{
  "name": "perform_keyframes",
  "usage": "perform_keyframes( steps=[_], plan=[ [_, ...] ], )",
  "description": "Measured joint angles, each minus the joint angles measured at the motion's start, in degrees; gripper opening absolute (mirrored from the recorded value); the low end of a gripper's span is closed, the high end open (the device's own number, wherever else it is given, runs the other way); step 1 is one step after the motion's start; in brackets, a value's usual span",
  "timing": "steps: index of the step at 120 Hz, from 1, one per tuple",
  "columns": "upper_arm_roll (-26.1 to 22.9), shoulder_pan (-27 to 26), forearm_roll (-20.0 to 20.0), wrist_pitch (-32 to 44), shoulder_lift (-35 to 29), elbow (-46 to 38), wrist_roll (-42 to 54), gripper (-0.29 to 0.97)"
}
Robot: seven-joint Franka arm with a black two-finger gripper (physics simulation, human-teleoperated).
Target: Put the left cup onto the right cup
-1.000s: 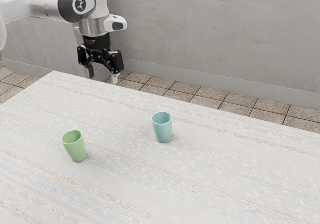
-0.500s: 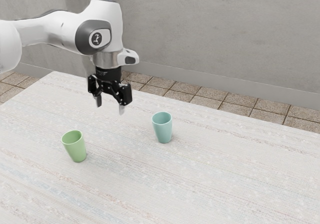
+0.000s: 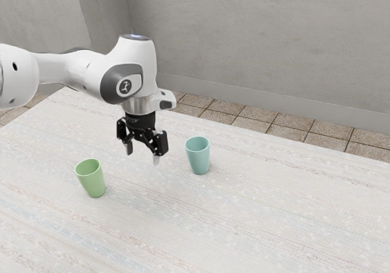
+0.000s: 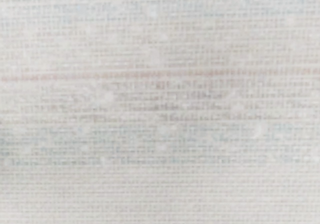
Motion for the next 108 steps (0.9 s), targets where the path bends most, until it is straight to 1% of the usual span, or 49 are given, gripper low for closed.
perform_keyframes(
  steps=[21,71,108],
  plan=[
    [0.68,0.13,-0.04,1.79,0.0,-0.33,-0.03,0.68],
    [9.09,0.44,-0.42,2.94,0.0,-0.35,4.07,0.68],
    [12.63,0.6,-0.66,3.08,0.03,-0.8,8.22,0.68]
  ],
)
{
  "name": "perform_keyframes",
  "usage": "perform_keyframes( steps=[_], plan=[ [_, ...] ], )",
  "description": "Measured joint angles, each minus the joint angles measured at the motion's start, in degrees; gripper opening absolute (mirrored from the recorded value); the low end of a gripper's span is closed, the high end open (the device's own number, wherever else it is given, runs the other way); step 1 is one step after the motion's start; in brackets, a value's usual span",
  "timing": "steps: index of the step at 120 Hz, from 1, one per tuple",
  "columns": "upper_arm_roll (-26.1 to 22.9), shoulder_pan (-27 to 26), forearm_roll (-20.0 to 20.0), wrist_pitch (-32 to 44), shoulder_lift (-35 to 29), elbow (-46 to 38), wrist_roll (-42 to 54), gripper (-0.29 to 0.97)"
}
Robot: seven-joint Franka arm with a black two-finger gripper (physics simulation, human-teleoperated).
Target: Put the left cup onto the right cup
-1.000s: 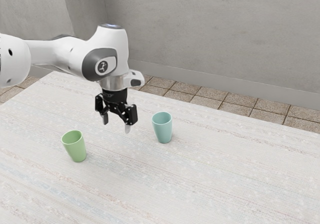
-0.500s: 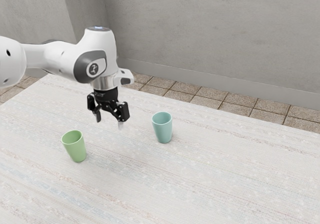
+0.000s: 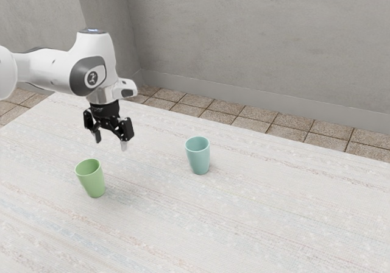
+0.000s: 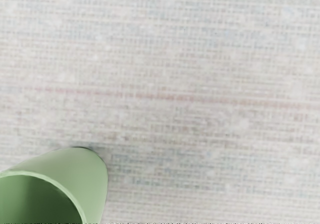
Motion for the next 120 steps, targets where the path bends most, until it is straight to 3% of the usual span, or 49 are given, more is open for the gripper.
perform_keyframes(
  steps=[120],
  plan=[
    [1.86,0.32,0.3,1.43,-7.15,-12.15,4.95,0.68]
  ],
)
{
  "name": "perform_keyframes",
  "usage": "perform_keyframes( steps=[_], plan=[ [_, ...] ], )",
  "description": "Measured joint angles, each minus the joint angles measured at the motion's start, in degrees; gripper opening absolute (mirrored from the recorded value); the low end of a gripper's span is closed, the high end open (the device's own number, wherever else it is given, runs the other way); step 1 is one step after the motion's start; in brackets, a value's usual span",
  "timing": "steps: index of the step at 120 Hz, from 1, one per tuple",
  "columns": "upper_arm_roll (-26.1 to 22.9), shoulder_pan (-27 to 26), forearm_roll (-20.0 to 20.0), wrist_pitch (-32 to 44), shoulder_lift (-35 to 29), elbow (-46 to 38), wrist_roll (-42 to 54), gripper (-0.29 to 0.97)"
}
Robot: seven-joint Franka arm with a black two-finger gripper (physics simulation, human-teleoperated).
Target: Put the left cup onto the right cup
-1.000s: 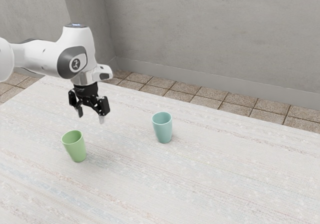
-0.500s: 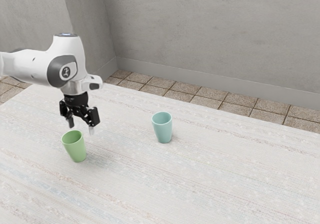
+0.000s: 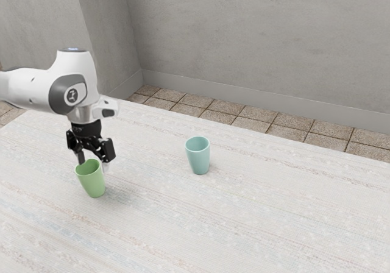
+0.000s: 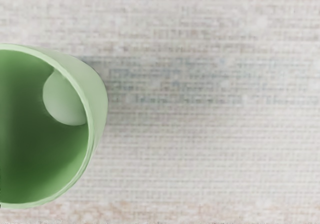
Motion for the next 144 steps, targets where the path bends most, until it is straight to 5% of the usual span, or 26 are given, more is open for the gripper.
perform_keyframes(
  steps=[54,144],
  plan=[
    [3.98,-2.57,0.74,0.09,0.52,0.18,0.86,0.68],
    [3.99,0.87,0.48,8.08,4.16,0.74,1.69,0.68]
  ],
)
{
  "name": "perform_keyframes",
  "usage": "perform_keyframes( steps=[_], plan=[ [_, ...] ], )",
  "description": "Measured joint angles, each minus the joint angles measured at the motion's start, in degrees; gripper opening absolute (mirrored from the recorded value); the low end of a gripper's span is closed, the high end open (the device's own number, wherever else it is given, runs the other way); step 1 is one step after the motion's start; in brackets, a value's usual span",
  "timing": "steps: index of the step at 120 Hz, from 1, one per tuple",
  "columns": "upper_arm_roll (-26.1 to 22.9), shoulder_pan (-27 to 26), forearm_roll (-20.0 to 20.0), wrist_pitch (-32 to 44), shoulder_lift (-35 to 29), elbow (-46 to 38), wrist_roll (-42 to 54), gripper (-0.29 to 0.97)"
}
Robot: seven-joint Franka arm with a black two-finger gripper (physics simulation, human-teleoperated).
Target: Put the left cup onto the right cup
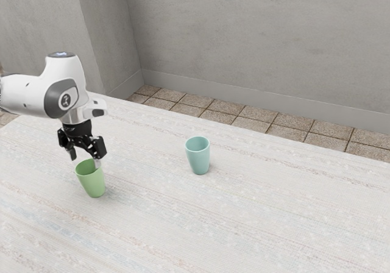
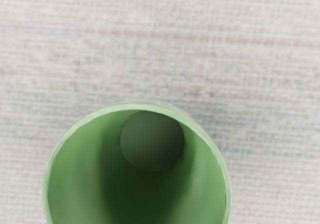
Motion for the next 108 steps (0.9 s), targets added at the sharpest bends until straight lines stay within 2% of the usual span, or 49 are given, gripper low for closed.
perform_keyframes(
  steps=[108],
  plan=[
    [-0.99,-0.66,-0.72,3.0,4.36,0.39,-0.44,0.68]
  ],
)
